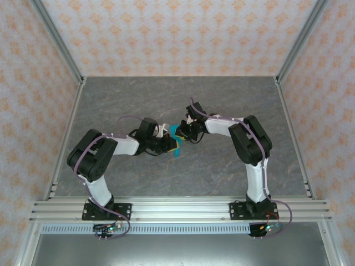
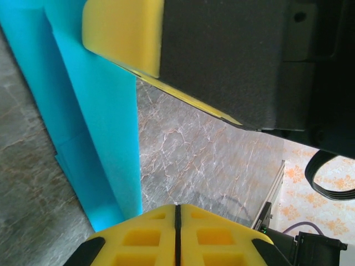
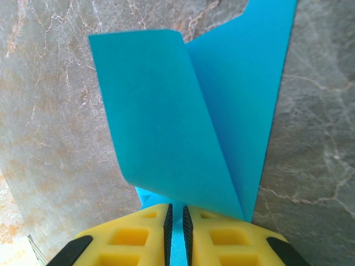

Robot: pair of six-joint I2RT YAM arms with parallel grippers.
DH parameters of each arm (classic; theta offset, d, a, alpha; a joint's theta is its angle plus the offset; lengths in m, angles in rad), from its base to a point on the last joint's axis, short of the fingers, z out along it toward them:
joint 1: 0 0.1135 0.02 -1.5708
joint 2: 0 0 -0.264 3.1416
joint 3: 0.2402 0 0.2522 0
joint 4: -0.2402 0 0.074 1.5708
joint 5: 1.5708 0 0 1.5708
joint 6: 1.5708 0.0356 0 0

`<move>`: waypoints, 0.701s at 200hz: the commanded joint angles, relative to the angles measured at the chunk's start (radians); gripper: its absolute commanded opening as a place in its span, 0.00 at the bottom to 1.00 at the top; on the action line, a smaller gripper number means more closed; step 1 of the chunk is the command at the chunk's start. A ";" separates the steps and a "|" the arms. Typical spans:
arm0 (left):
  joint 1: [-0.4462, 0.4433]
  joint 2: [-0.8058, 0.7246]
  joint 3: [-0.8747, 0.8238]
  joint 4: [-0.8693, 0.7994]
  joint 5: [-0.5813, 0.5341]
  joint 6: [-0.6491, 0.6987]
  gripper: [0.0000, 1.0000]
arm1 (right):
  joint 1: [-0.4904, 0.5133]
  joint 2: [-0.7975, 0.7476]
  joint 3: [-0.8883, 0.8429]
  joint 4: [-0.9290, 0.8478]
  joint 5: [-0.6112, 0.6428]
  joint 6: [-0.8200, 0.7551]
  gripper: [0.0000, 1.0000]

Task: Fold a paper plane with a square sheet of paper (fold left side to right side)
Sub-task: Fold the wing for the fifth time at the center of the table.

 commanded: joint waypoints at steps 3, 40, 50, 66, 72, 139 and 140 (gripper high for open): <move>-0.019 0.009 0.043 -0.032 0.018 0.041 0.08 | 0.000 0.067 -0.013 -0.112 0.079 -0.024 0.19; -0.026 0.046 0.069 -0.092 -0.009 0.075 0.08 | -0.001 0.068 -0.013 -0.116 0.079 -0.026 0.19; -0.025 0.059 0.070 -0.098 -0.013 0.077 0.08 | -0.001 0.067 -0.011 -0.116 0.079 -0.026 0.19; -0.025 0.080 0.070 -0.104 -0.015 0.077 0.07 | -0.001 0.068 -0.011 -0.117 0.077 -0.026 0.19; -0.026 0.086 0.074 -0.109 -0.015 0.077 0.06 | -0.001 0.068 -0.012 -0.116 0.077 -0.025 0.19; -0.024 0.104 0.089 -0.192 -0.038 0.111 0.03 | 0.000 0.069 0.003 -0.122 0.074 -0.030 0.19; -0.024 0.104 0.090 -0.193 -0.038 0.111 0.03 | -0.001 0.069 0.004 -0.122 0.074 -0.031 0.19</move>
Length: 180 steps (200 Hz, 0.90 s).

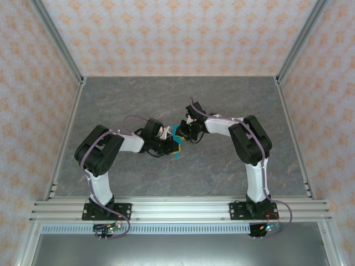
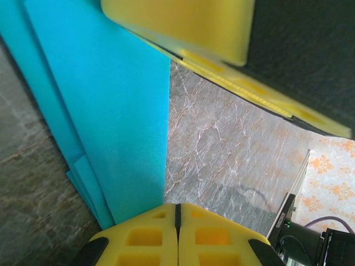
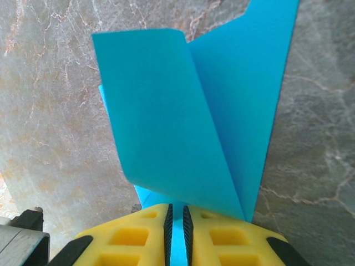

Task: Fold a paper plane with a square sheet of paper (fold left side to right side)
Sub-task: Fold the wing for the fifth time at the center of the table.

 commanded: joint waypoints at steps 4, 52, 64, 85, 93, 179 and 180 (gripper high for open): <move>0.000 0.013 0.011 -0.081 -0.031 0.038 0.03 | -0.001 0.070 -0.006 -0.107 0.073 -0.024 0.19; 0.004 0.013 0.013 -0.131 -0.052 0.052 0.00 | -0.001 0.072 0.017 -0.105 0.073 -0.027 0.19; 0.009 0.017 0.011 -0.140 -0.052 0.054 0.00 | -0.001 0.073 0.023 -0.102 0.076 -0.030 0.19; 0.012 0.026 0.011 -0.154 -0.051 0.061 0.00 | -0.007 0.073 0.032 -0.090 0.076 -0.033 0.19; 0.015 0.029 0.013 -0.163 -0.051 0.064 0.00 | -0.010 0.073 0.034 -0.084 0.076 -0.032 0.19; 0.017 0.082 0.033 -0.185 -0.042 0.066 0.00 | -0.063 0.077 0.082 -0.039 0.080 -0.060 0.19; 0.017 0.081 0.033 -0.185 -0.043 0.066 0.00 | -0.064 0.077 0.084 -0.039 0.079 -0.061 0.19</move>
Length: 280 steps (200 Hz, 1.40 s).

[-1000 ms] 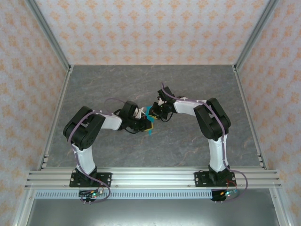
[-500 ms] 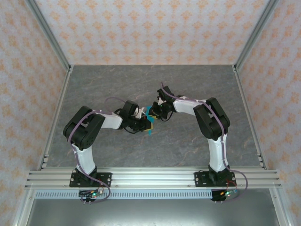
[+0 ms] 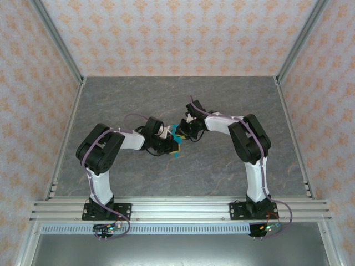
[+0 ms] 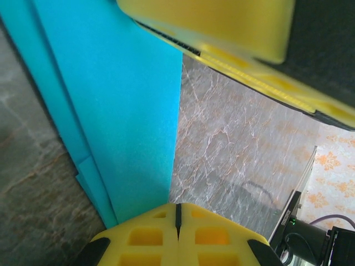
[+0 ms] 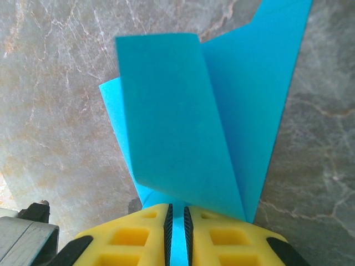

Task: Fold a paper plane with a square sheet of paper (fold left side to right side)
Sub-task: Fold the wing for the fifth time at the center of the table.

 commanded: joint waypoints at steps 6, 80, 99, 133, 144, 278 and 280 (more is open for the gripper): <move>0.003 0.053 -0.015 -0.110 -0.048 0.018 0.00 | -0.050 0.052 0.036 0.006 0.100 -0.035 0.19; 0.004 0.062 -0.012 -0.112 -0.047 0.013 0.00 | -0.094 0.086 0.101 0.002 0.099 -0.062 0.19; 0.004 0.067 -0.009 -0.111 -0.045 0.012 0.00 | -0.102 0.089 0.114 0.003 0.099 -0.065 0.19; 0.004 0.067 -0.009 -0.111 -0.047 0.012 0.00 | -0.116 0.098 0.134 0.003 0.101 -0.072 0.20; 0.003 0.066 -0.008 -0.110 -0.045 0.010 0.00 | -0.120 0.105 0.145 0.001 0.101 -0.074 0.20; 0.003 0.049 -0.020 -0.093 -0.044 0.010 0.00 | -0.181 0.122 0.289 -0.057 0.145 -0.126 0.20; 0.003 0.049 -0.020 -0.093 -0.044 0.010 0.00 | -0.180 0.116 0.288 -0.060 0.146 -0.129 0.20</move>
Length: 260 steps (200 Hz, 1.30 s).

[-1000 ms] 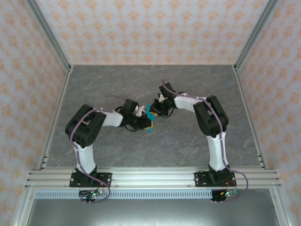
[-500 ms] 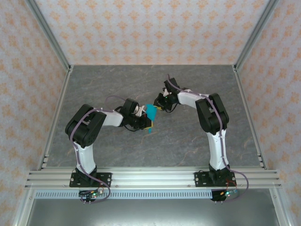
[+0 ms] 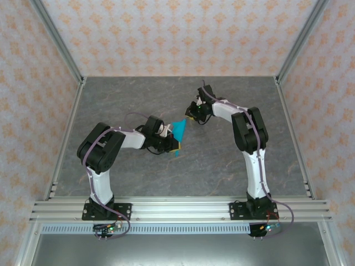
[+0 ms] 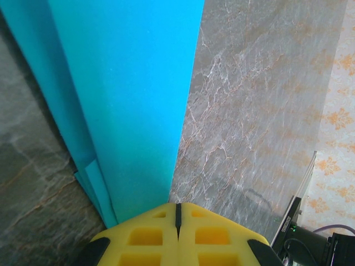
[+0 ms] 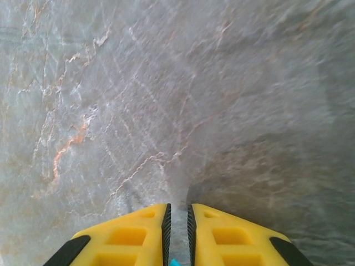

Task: Fold a paper plane with a square sheet of paper (fold left side to right side)
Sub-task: Fold the wing for the fifth time at the center of the table.

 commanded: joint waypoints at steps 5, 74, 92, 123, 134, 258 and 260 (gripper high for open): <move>-0.002 0.032 -0.039 -0.101 -0.040 0.008 0.00 | -0.012 -0.065 0.008 -0.021 0.068 -0.046 0.20; -0.003 0.020 -0.042 -0.094 -0.044 0.007 0.00 | 0.088 -0.251 -0.219 0.060 -0.048 0.046 0.15; -0.002 0.018 -0.044 -0.093 -0.047 0.006 0.00 | 0.118 -0.243 -0.261 0.104 -0.051 0.094 0.15; -0.002 0.018 -0.044 -0.095 -0.045 0.007 0.00 | 0.140 -0.191 -0.263 0.115 -0.051 0.113 0.15; -0.002 0.016 -0.046 -0.096 -0.045 0.006 0.00 | 0.141 -0.173 -0.257 0.107 -0.050 0.112 0.15; -0.004 -0.039 -0.057 -0.091 -0.046 0.014 0.00 | 0.141 -0.081 -0.217 -0.108 0.047 0.034 0.15; -0.004 -0.041 -0.058 -0.092 -0.045 0.014 0.00 | 0.141 -0.079 -0.218 -0.109 0.047 0.033 0.15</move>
